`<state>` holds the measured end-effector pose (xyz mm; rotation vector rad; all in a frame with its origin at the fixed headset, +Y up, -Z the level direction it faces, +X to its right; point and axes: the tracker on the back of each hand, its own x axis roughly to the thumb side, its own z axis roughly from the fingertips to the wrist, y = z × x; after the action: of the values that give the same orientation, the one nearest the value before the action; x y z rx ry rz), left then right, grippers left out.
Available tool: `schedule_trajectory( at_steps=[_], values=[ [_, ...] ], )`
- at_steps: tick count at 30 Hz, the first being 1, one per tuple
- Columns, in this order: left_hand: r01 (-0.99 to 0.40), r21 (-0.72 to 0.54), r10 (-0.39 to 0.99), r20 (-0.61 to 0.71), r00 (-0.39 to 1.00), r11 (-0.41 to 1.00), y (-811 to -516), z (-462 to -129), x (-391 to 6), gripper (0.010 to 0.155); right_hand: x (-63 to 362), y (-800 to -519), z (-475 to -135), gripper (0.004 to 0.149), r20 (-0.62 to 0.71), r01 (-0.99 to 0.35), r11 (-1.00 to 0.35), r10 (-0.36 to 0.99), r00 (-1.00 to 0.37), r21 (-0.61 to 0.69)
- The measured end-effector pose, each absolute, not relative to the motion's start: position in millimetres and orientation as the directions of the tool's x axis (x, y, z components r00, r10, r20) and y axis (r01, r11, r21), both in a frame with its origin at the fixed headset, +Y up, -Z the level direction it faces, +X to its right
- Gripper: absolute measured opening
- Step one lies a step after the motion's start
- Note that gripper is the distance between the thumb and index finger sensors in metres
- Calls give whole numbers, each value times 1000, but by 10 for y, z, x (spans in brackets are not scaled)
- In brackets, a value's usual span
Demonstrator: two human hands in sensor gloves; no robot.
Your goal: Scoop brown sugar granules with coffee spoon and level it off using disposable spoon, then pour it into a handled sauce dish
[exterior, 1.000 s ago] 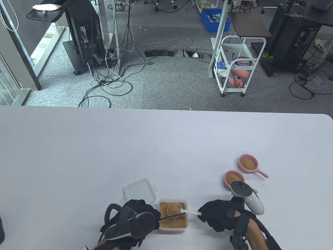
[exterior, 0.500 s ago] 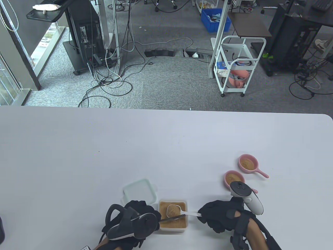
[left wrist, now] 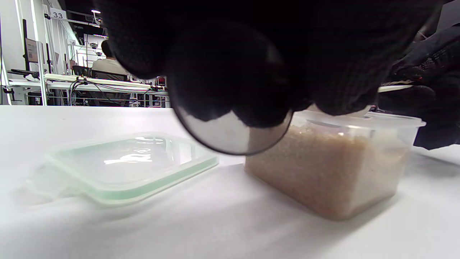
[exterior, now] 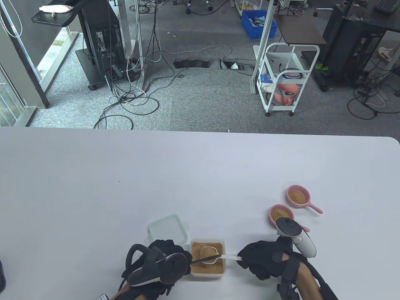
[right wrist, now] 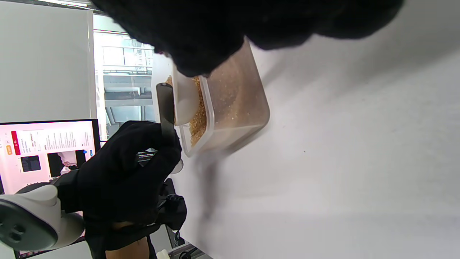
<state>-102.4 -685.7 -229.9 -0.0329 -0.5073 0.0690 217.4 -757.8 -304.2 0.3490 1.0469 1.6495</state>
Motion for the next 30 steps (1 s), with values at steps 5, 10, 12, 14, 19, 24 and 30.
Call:
schedule_trajectory(
  at_steps=[5,10,12,14,19,24,30],
  values=[
    [-60,-49,76,475,877,997,-6853,-2315,-1042,41,2171,-7579,-3043,45,-277,-626,-9,892,-358,780],
    [-60,-52,77,466,881,997,-6848,-2329,-1058,40,2167,-7582,-3039,45,-277,-621,-4,892,-356,784],
    [-61,-52,78,463,883,997,-6845,-2335,-1065,40,2166,-7582,-3039,45,-277,-620,-3,893,-354,784],
    [-61,-51,77,459,885,997,-6843,-2341,-1071,40,2165,-7583,-3039,45,-277,-620,-2,893,-354,785],
    [-62,-52,79,447,891,997,-6843,-2365,-1094,41,2162,-7582,-3038,45,-276,-617,0,895,-351,787],
    [-64,-47,78,431,899,997,-6846,-2392,-1122,41,2167,-7580,-3039,45,-275,-621,-1,896,-349,784],
    [-65,-44,78,419,905,997,-6853,-2407,-1137,40,2167,-7579,-3037,45,-275,-621,-1,896,-349,784]
  ],
)
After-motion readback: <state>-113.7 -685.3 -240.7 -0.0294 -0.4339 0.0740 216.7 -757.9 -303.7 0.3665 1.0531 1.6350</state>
